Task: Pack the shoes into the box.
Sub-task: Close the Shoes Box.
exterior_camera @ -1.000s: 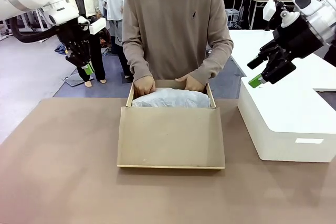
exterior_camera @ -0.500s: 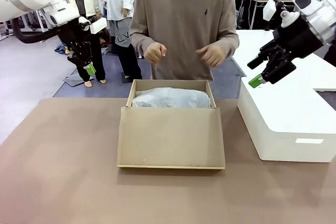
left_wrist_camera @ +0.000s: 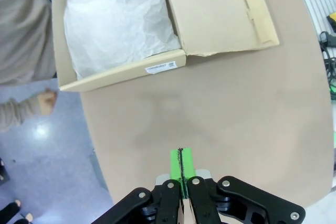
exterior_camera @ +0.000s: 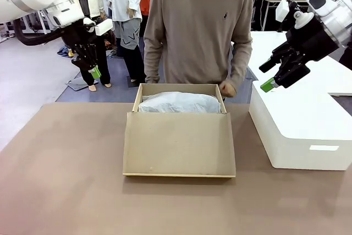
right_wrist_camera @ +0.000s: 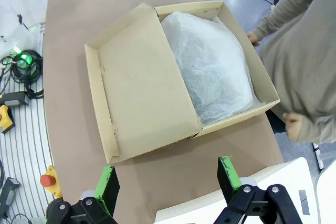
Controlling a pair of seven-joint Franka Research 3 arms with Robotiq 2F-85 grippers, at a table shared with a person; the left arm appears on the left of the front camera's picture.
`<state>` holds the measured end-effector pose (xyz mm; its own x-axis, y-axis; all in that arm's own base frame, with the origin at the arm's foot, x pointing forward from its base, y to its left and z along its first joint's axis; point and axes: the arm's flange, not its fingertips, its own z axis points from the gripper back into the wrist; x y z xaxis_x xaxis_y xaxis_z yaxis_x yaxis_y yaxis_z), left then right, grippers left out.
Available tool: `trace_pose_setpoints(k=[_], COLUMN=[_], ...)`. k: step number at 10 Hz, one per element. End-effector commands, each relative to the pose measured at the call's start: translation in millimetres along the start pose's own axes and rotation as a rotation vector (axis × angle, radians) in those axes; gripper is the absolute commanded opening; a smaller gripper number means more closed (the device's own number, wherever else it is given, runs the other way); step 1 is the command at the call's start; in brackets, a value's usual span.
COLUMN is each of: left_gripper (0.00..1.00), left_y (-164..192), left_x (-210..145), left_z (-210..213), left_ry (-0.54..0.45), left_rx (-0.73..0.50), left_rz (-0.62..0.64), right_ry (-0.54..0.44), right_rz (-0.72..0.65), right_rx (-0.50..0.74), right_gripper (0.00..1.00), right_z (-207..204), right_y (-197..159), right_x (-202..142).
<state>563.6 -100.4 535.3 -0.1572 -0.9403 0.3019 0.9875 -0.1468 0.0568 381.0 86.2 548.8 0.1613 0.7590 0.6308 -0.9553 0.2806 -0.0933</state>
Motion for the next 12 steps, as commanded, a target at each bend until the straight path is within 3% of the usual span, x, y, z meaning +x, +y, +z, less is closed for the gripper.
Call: trace_pose_setpoints(k=[1,8,12], left_gripper=[0.00,0.00,0.00], left_y=[13.0,32.6,30.4], left_x=[-8.3,-41.9,-53.6], left_z=[-3.6,-72.6,-102.3], left_ry=[-0.111,-0.274,-0.314], left_rx=[-0.061,-0.289,-0.320], left_rz=[0.011,0.123,0.161], right_ry=[-0.031,-0.031,-0.031], right_rz=[0.022,0.022,0.022], right_rx=[0.011,0.011,0.011], right_gripper=[1.00,1.00,1.00], right_z=[0.2,0.2,0.2], right_y=[-2.4,-2.4,-2.4], right_x=[0.2,0.2,0.2])
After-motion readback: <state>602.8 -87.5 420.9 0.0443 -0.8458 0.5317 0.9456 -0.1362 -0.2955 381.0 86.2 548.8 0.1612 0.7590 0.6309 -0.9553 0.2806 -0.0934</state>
